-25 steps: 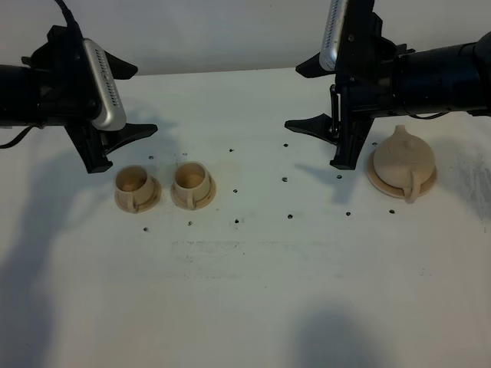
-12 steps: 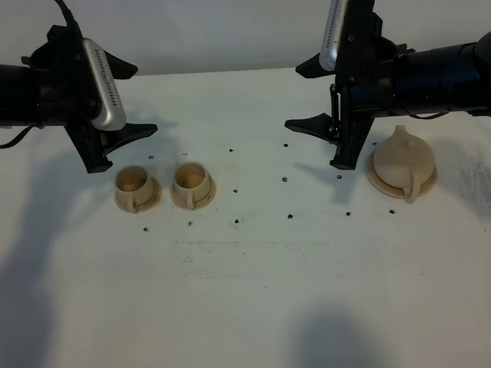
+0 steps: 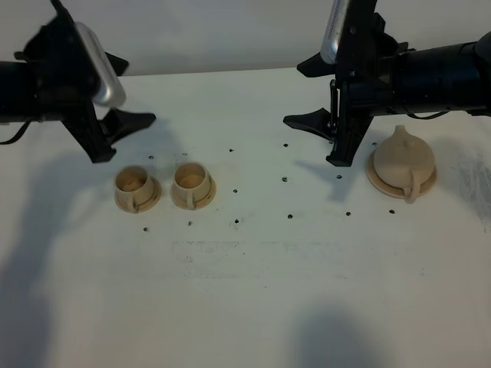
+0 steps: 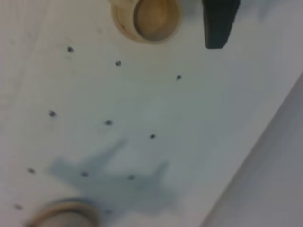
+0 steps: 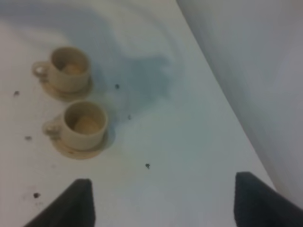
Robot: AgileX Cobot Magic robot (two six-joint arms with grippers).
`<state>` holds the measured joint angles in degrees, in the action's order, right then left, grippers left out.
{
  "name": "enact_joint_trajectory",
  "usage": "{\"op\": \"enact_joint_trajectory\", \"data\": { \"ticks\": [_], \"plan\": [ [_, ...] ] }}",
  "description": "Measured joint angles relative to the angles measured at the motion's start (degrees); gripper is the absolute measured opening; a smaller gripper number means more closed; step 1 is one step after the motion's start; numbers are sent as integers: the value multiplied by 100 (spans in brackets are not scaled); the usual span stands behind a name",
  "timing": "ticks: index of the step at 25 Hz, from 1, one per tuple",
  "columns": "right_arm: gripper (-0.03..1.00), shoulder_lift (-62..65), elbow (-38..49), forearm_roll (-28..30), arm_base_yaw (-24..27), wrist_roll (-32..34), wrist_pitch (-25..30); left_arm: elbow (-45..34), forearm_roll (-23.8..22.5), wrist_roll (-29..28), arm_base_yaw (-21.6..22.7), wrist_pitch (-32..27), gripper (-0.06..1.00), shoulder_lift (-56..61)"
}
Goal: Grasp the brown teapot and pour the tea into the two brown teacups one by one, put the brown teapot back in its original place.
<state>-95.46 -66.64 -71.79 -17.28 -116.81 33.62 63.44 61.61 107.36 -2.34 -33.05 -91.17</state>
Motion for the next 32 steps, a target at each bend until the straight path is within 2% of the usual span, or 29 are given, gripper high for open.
{"op": "enact_joint_trajectory", "data": {
  "ticks": [5, 10, 14, 18, 25, 29, 32],
  "plan": [
    [60, 51, 0, -2, 0, 752, -404, 0, -153, -884, 0, 447, 69, 323],
    [59, 324, 0, 41, 0, 1656, -1020, 0, -622, -1903, 0, 659, 65, 579],
    [59, 564, 0, 389, 0, 2433, -1245, 0, -1092, -2738, 0, 784, 58, 581],
    [58, 832, 0, 1085, 0, 3532, -1271, 0, -1405, -3416, 0, 818, 52, 581],
    [58, 1133, 0, 2881, 0, 5645, -1027, 0, -1871, -4652, 0, 713, 51, 586],
    [58, 1167, 0, 3620, 0, 6419, -828, 0, -2721, -5874, 0, 276, 51, 704],
    [58, 1167, 0, 3803, 0, 6652, -780, 0, -3696, -6989, 0, 28, 50, 973]
  ]
}}
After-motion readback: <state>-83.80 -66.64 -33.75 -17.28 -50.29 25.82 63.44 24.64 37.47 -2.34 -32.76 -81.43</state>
